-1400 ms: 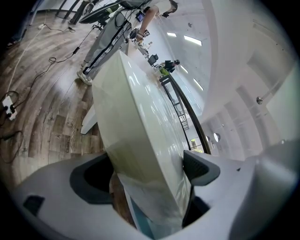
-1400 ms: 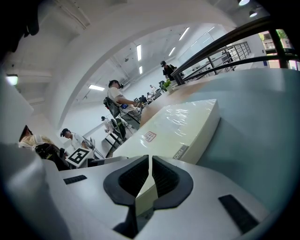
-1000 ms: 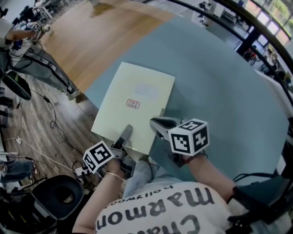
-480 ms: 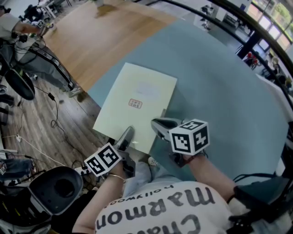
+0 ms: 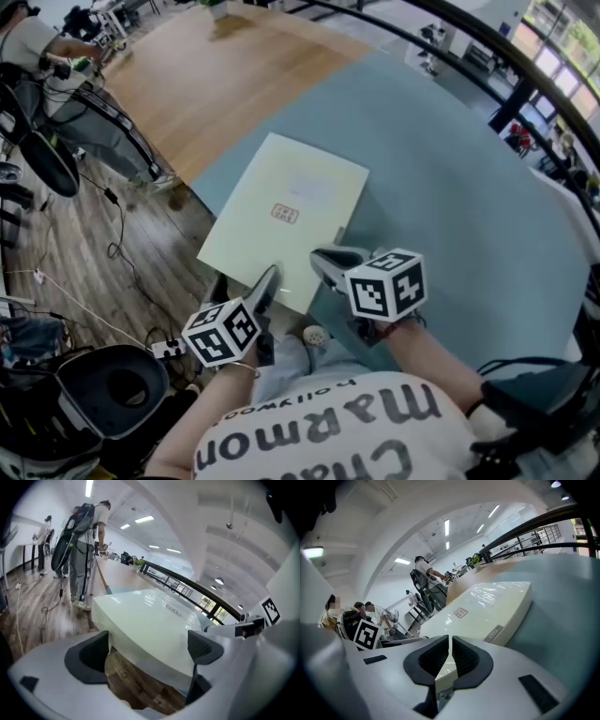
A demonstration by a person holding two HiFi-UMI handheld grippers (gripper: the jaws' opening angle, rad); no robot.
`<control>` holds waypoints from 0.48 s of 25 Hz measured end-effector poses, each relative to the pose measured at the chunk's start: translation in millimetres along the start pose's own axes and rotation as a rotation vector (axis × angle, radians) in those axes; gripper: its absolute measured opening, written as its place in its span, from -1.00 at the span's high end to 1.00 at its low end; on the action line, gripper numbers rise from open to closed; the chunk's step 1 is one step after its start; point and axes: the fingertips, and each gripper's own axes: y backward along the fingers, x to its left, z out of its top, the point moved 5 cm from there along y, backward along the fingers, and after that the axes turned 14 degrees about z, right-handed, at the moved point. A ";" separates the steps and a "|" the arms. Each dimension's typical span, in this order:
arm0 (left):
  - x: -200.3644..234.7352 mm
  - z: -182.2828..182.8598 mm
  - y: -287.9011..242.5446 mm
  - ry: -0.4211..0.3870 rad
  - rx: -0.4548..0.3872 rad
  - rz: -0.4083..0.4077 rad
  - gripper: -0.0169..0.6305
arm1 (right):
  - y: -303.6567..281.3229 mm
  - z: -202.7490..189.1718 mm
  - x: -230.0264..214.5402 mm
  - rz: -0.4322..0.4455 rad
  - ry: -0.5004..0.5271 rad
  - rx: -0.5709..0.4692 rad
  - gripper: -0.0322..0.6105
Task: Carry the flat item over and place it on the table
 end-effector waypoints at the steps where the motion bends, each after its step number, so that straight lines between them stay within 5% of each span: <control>1: 0.5 2.8 3.2 -0.020 -0.020 0.009 -0.65 | -0.3 0.4 2.0 0.002 0.005 0.000 0.76; 8: 6.2 25.0 29.2 -0.003 -0.170 -0.031 -0.63 | 0.1 9.7 16.9 0.007 0.066 -0.012 0.75; 10: 5.7 35.6 38.9 -0.002 -0.224 -0.083 -0.44 | -1.3 15.8 24.4 0.010 0.097 -0.028 0.75; 12: 3.9 43.9 50.3 -0.010 -0.279 -0.130 -0.02 | -0.7 19.4 30.4 0.005 0.125 -0.041 0.75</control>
